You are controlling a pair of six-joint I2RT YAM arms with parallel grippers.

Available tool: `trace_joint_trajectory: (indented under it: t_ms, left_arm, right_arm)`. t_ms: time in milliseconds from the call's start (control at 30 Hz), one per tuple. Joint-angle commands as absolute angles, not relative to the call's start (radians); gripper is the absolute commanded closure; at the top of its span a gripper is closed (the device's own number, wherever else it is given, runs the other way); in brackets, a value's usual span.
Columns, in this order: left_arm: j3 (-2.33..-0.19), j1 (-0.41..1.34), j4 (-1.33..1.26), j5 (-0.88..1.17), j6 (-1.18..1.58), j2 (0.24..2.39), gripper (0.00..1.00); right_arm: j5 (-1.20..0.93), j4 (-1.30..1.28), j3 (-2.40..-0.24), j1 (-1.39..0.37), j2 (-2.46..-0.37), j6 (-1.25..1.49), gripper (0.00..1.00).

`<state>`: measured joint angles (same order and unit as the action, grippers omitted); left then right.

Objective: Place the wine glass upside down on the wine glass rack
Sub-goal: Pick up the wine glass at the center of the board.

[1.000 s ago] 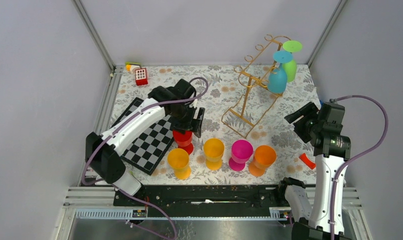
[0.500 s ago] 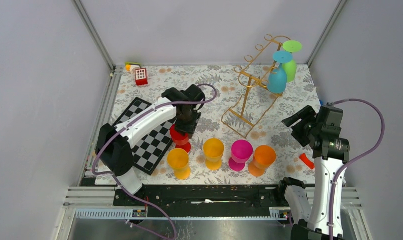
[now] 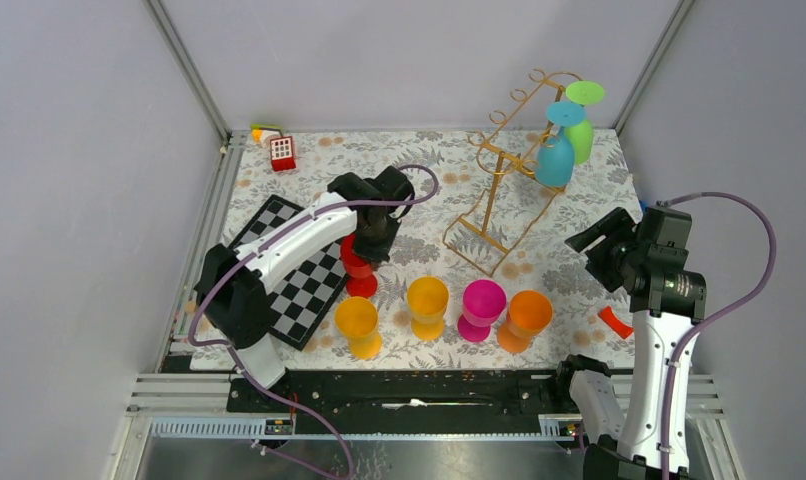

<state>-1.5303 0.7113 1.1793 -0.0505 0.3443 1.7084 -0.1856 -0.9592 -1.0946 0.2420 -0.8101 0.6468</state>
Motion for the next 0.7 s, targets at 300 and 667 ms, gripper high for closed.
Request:
trace_joint_trajectory:
  t_ms: [300, 667]
  left_arm:
    - [-1.685, 0.710, 1.151, -0.257, 0.304, 1.515, 1.00]
    - [-1.605, 0.709, 0.870, -0.127, 0.258, 1.226, 1.00]
  right_arm:
    - [-0.228, -0.996, -1.224, 0.238, -0.841, 0.609, 0.28]
    - [-0.237, -1.076, -1.409, 0.238, -0.884, 0.577, 0.28]
